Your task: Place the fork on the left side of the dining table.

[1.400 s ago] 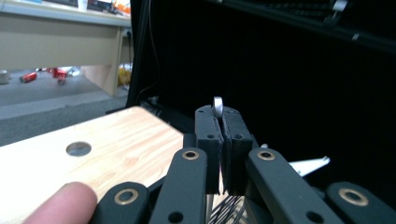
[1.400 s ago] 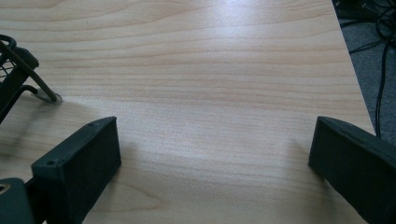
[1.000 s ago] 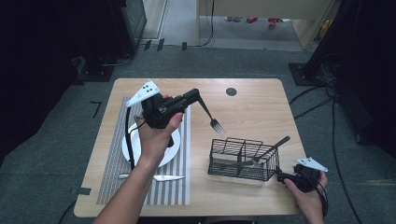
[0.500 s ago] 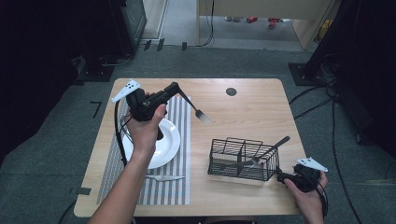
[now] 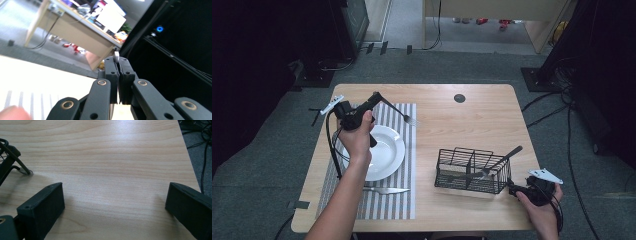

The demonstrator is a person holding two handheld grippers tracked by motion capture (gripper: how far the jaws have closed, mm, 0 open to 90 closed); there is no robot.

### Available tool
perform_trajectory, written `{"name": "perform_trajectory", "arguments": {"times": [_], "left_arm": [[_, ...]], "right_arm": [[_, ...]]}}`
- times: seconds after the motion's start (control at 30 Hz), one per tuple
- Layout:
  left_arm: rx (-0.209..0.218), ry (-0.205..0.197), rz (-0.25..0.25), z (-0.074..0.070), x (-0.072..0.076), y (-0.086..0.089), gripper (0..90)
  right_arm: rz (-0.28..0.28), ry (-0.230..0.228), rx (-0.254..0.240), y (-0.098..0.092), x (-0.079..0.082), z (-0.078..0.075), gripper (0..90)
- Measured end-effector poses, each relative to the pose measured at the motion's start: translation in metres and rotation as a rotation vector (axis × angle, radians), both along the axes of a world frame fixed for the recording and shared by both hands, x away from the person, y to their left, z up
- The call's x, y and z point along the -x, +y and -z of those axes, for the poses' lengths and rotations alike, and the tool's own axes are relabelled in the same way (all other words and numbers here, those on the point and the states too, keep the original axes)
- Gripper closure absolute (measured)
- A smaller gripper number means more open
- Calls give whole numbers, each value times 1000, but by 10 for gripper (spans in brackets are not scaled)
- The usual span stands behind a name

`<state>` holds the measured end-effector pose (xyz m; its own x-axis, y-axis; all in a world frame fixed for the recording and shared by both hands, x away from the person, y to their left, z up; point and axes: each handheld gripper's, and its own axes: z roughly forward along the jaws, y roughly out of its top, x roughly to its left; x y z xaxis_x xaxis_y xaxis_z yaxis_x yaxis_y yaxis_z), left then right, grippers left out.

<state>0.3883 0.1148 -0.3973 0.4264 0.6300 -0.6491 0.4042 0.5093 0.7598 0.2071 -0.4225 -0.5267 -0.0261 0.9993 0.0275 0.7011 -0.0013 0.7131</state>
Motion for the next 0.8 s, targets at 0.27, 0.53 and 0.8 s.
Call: {"name": "perform_trajectory", "arguments": {"times": [0.27, 0.53, 0.8], "left_arm": [[145, 65, -128, 40, -18, 20, 892], [253, 121, -241, 67, -29, 30, 890], [318, 193, -291, 84, -38, 26, 890]], "right_arm": [[0, -1, 0, 0, 0, 0, 18], [1, -1, 0, 0, 0, 0, 18], [0, -1, 0, 0, 0, 0, 18]]}}
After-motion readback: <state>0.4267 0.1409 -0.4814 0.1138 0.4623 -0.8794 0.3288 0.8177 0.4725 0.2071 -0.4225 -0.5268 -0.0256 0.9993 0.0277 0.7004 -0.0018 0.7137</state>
